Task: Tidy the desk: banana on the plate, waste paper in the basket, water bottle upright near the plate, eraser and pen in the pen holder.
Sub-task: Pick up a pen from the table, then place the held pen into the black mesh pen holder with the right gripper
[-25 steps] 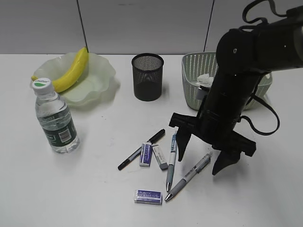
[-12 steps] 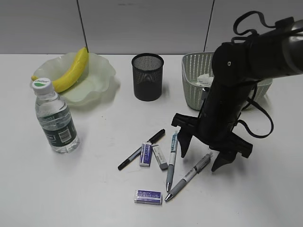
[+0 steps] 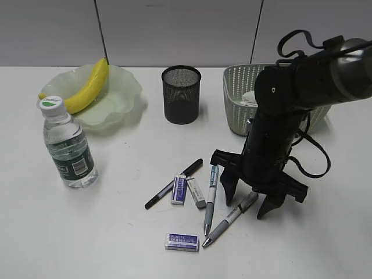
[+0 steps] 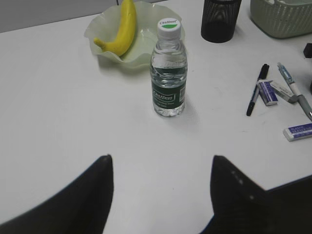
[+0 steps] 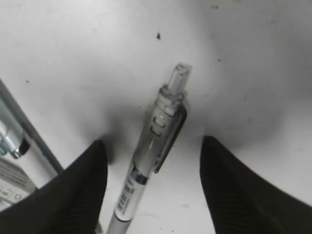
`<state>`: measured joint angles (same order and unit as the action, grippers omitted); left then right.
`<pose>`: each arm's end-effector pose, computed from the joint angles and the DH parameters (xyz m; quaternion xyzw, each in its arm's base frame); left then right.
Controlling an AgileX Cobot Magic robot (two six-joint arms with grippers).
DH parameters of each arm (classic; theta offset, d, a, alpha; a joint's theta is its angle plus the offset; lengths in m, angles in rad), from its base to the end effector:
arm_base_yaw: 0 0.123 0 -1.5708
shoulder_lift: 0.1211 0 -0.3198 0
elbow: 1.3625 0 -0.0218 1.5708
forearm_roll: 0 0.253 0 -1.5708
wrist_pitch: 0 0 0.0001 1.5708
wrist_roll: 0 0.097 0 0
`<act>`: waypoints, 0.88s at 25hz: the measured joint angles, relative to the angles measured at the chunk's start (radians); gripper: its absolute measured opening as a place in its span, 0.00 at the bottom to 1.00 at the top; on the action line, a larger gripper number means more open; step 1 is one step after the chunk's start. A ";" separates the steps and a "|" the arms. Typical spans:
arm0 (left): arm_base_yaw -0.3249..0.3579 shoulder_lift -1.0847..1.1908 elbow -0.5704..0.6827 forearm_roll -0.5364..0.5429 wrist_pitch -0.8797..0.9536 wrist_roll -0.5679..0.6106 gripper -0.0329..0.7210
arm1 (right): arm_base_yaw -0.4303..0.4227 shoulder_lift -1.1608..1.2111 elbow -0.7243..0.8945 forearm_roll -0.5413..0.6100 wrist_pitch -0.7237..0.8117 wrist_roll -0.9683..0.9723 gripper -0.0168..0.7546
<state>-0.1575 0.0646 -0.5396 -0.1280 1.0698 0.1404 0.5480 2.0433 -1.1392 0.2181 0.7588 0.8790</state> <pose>-0.0289 -0.0064 0.2887 0.1296 0.8504 -0.0683 0.5053 0.3070 0.2043 0.1227 -0.2418 -0.9674 -0.0549 0.0507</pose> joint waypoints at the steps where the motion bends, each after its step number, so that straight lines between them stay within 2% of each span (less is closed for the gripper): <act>1: 0.000 0.000 0.000 0.000 0.000 0.000 0.67 | 0.000 0.000 0.000 0.000 0.001 0.000 0.63; 3: 0.000 0.000 0.000 0.000 0.000 0.000 0.67 | -0.001 0.000 0.000 0.000 0.002 0.003 0.60; 5: 0.000 0.000 0.000 0.000 0.000 0.000 0.67 | -0.001 0.001 -0.001 0.001 0.001 0.017 0.53; 8: 0.000 0.000 0.000 0.000 0.000 0.000 0.67 | -0.001 0.002 -0.001 0.006 -0.001 0.024 0.26; 9: 0.000 0.000 0.000 0.000 0.000 0.000 0.67 | -0.001 0.002 -0.001 0.007 -0.001 0.024 0.20; 17: 0.000 0.000 0.000 0.000 0.000 0.000 0.67 | -0.001 0.000 -0.012 -0.011 0.000 0.024 0.20; 22: 0.000 0.000 0.000 0.000 0.000 0.000 0.67 | 0.000 -0.066 -0.015 -0.130 0.005 0.024 0.20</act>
<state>-0.1575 0.0646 -0.5396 -0.1280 1.0695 0.1404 0.5480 1.9774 -1.1544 0.0884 0.7637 0.9032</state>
